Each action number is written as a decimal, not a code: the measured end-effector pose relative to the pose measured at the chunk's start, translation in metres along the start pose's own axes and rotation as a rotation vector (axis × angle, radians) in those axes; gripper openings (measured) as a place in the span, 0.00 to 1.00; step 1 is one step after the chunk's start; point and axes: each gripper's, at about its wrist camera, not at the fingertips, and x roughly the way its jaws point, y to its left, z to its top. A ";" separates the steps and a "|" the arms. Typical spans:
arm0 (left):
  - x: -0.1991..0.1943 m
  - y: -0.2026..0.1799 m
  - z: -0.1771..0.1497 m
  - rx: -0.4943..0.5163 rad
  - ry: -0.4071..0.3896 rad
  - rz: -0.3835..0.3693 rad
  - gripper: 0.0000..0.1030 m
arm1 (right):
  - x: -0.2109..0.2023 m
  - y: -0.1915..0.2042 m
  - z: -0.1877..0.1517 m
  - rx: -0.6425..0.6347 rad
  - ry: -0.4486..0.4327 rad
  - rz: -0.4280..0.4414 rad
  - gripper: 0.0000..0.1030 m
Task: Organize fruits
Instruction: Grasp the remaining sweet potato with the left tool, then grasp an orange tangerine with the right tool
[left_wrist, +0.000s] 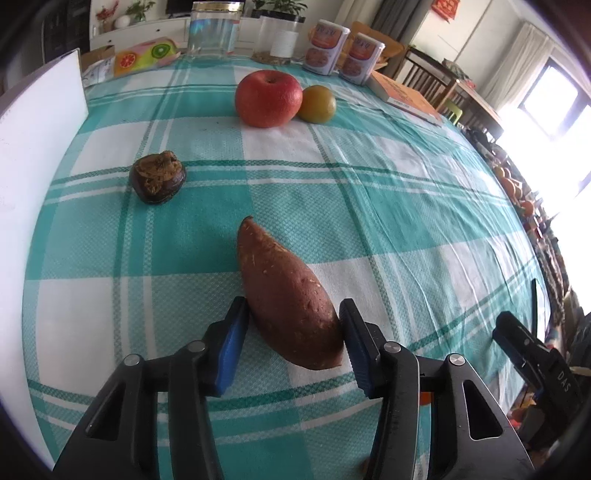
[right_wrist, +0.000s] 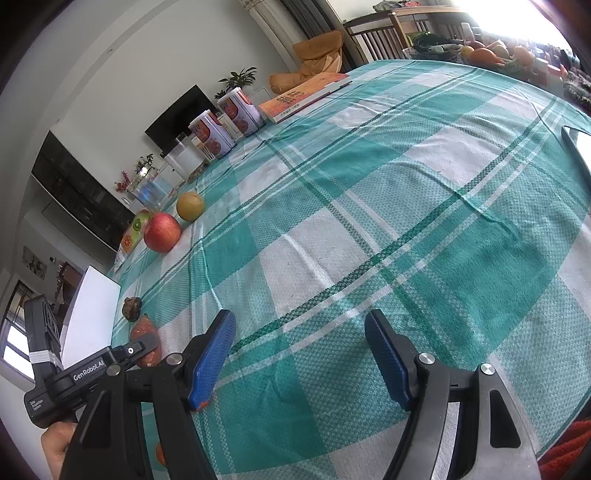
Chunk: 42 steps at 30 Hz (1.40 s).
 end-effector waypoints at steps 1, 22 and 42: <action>-0.005 0.001 -0.004 0.020 0.009 0.000 0.46 | 0.001 0.000 0.000 0.003 0.004 0.008 0.70; -0.046 0.017 -0.062 0.190 0.020 0.122 0.63 | 0.030 0.094 -0.049 -0.496 0.214 0.140 0.60; -0.121 0.034 -0.081 0.070 -0.076 -0.064 0.43 | 0.016 0.079 -0.033 -0.378 0.152 0.199 0.32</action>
